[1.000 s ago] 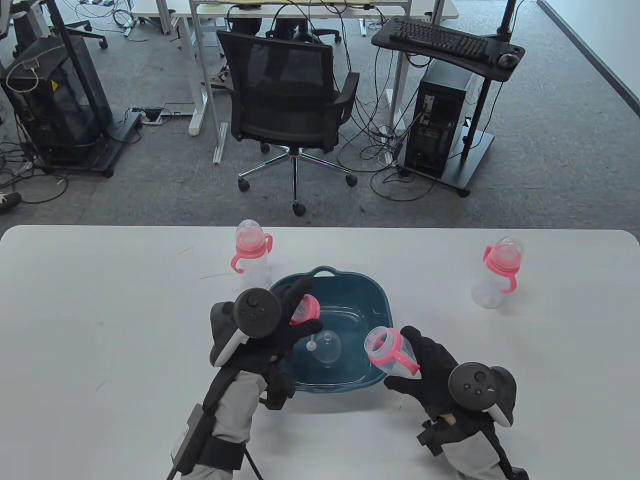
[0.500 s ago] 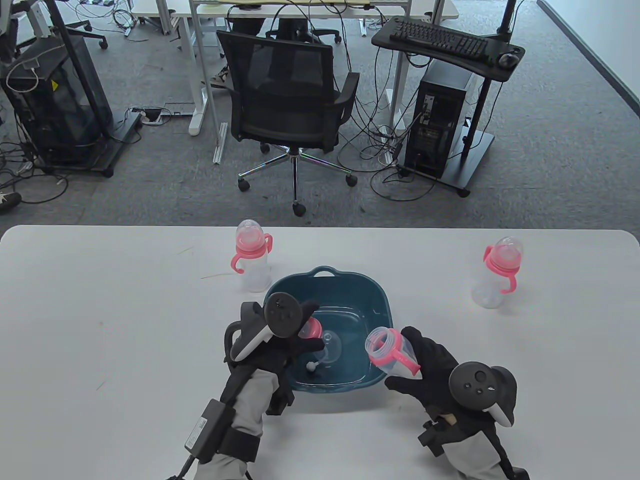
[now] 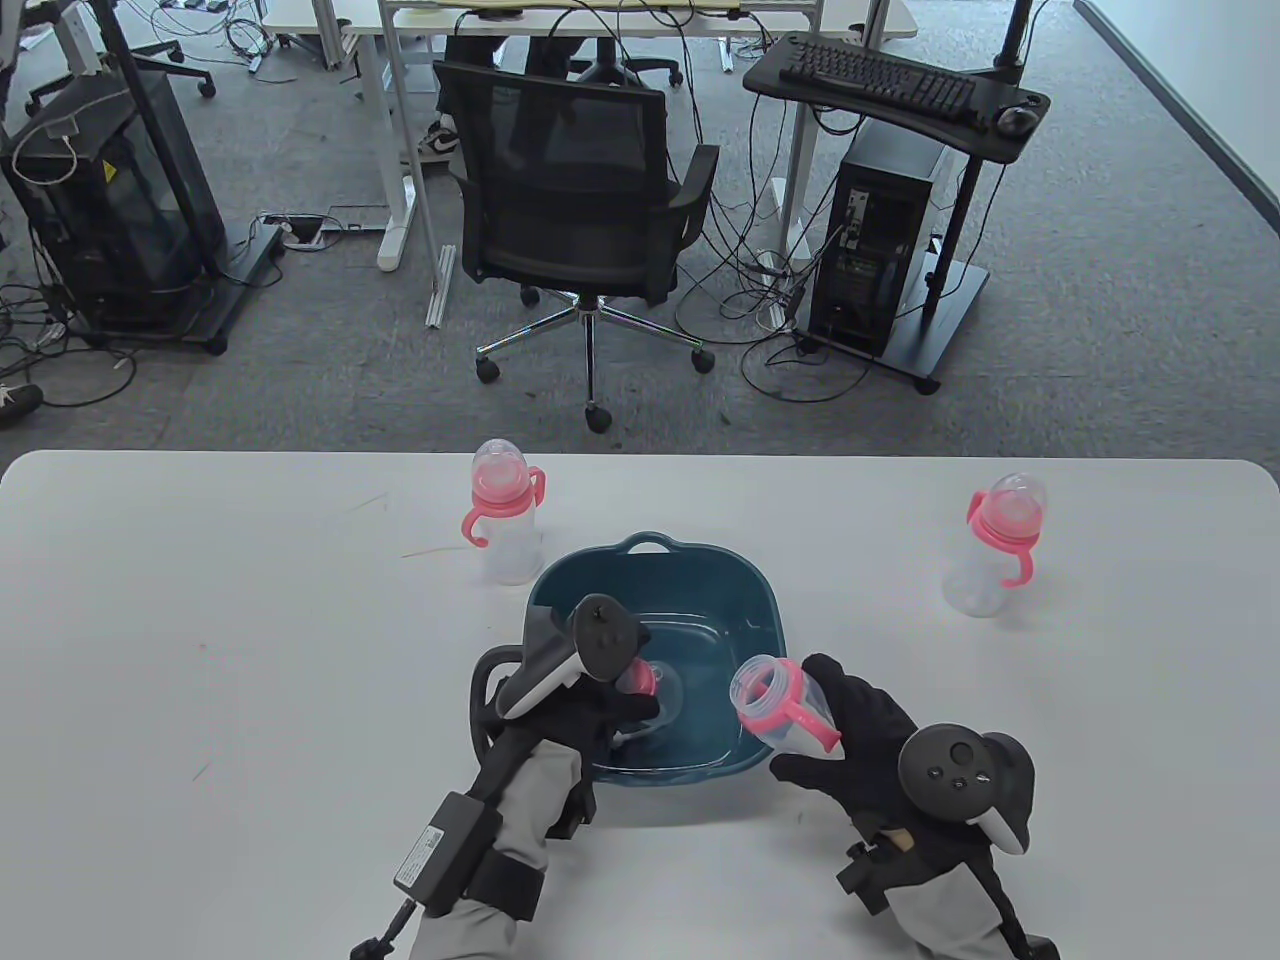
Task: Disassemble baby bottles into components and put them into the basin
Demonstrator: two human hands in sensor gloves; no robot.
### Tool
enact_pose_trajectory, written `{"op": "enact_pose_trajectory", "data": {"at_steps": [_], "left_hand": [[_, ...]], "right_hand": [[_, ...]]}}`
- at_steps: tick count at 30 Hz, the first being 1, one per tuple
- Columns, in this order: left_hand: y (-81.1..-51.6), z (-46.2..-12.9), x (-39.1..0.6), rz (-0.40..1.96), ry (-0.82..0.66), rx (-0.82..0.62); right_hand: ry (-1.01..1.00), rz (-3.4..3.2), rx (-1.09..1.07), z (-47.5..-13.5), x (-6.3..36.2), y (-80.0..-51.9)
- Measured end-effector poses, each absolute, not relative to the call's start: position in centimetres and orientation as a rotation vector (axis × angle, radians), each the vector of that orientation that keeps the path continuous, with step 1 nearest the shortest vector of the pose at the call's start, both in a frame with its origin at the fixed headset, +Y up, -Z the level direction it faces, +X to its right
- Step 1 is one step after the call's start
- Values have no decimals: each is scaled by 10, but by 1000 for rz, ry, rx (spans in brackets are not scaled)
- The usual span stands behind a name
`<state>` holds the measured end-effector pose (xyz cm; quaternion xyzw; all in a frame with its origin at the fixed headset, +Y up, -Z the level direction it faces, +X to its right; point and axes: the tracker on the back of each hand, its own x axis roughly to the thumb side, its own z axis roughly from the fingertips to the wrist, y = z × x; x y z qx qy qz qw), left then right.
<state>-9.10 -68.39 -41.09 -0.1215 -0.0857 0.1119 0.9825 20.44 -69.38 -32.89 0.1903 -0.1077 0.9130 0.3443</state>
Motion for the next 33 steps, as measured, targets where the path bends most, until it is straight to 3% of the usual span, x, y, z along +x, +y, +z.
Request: {"op": "enact_pose_trajectory", "data": {"at_steps": [9, 18, 23, 33], "left_hand": [[-658, -399, -93, 317, -234, -153], [-613, -368, -77, 518, -464, -88], [-614, -352, -49, 518, -568, -120], [-627, -359, -19, 493, -603, -221]], "right_hand": [[-284, 2370, 498, -329, 205, -694], [-276, 2357, 517, -328, 203, -695], [-283, 2340, 555, -326, 198, -692], [-295, 2323, 614, -321, 192, -687]]}}
